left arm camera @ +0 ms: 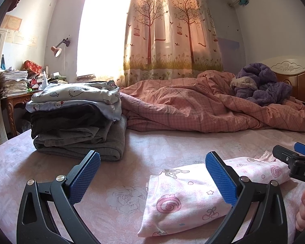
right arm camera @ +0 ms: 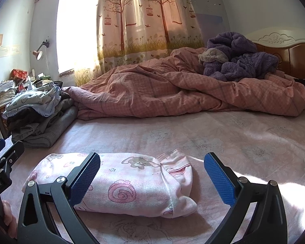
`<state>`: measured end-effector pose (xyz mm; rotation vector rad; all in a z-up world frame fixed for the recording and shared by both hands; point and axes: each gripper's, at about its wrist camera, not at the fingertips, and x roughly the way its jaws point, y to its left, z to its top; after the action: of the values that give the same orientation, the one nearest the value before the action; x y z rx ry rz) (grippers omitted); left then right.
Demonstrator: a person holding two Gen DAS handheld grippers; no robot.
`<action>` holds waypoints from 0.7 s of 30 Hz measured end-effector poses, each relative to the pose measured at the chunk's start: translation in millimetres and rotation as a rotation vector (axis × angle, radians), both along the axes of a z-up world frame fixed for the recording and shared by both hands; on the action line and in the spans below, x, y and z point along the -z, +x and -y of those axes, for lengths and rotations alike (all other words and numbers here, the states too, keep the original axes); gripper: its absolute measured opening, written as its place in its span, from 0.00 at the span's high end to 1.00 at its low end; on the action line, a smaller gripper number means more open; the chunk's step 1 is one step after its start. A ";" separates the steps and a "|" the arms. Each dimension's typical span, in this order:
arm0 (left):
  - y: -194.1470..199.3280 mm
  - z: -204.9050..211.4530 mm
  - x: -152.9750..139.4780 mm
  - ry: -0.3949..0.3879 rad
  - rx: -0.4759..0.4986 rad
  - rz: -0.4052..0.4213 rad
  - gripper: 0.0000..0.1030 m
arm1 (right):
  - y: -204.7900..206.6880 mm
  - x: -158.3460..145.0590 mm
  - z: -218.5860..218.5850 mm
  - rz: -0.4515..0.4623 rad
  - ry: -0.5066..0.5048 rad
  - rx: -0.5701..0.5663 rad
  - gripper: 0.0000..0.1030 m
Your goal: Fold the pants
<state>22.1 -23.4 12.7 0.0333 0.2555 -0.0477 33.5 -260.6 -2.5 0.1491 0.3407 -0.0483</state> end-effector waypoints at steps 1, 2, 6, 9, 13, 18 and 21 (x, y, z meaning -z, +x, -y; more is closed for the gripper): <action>0.6 -0.2 0.3 -0.001 0.000 -0.003 0.00 | 0.0 0.0 0.7 0.001 0.002 0.000 0.01; 0.7 -0.6 0.4 -0.002 0.000 -0.005 0.00 | 0.0 0.4 0.7 -0.002 0.003 -0.001 0.01; -2.4 -2.5 -0.1 -0.010 -0.004 0.007 0.00 | -2.9 0.2 -0.1 -0.011 0.002 0.008 0.01; -3.5 -4.3 -0.4 -0.017 -0.004 0.011 0.00 | -7.7 -1.5 -0.6 0.006 -0.002 0.009 0.01; -1.9 -4.3 -0.5 -0.015 -0.005 0.006 0.00 | -7.0 -1.7 0.5 -0.004 0.009 0.006 0.01; -4.2 -6.4 -1.1 -0.019 -0.010 0.021 0.00 | -5.5 -1.9 1.4 -0.012 0.011 0.006 0.01; -3.0 -6.7 -0.6 -0.018 -0.012 0.014 0.00 | -3.5 -2.1 0.4 -0.019 0.007 0.001 0.01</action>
<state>19.1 -16.6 13.3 0.0139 0.2414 -0.0377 30.0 -261.0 -0.4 0.1561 0.3600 -0.0497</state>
